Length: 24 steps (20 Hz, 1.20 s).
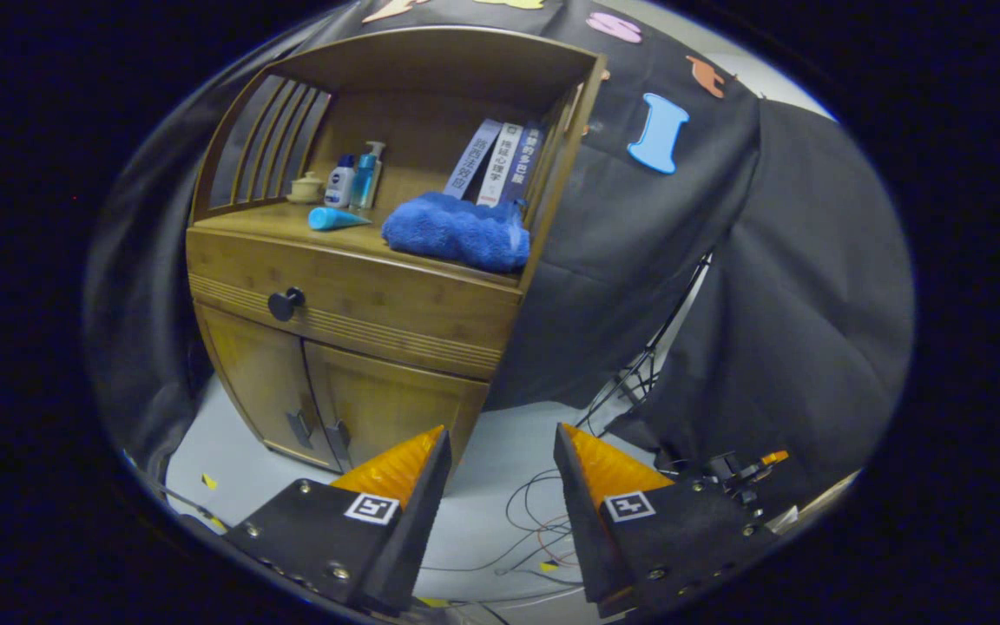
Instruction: Pull open the drawer, take out the items inside it, and place them on the countertop above the cabinet.
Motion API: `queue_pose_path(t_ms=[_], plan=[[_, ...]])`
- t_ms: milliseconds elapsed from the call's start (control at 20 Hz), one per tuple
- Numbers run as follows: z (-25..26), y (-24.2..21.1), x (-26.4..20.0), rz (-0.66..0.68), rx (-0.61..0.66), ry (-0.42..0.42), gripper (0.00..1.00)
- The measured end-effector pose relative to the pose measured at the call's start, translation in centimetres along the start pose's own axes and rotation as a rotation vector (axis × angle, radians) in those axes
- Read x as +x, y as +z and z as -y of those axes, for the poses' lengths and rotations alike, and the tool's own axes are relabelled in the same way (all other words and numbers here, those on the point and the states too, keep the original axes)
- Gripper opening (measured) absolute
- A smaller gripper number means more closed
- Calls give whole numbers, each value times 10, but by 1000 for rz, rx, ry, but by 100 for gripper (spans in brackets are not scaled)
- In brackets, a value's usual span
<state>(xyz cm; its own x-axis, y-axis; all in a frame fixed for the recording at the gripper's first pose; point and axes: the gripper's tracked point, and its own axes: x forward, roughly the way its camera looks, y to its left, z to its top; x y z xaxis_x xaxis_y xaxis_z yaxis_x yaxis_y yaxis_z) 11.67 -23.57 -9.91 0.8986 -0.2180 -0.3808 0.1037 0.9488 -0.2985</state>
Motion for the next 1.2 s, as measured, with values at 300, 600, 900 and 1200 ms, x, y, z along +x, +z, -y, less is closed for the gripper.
queue_pose_path(t_ms=[300, 600, 900, 1200], plan=[[35, -23, 18, 85, 86, 8, 71], [41, -25, 18, 133, 117, 56, 71], [43, -27, 23, 141, 127, 84, 71], [37, -22, 23, 160, 130, 124, 72]])
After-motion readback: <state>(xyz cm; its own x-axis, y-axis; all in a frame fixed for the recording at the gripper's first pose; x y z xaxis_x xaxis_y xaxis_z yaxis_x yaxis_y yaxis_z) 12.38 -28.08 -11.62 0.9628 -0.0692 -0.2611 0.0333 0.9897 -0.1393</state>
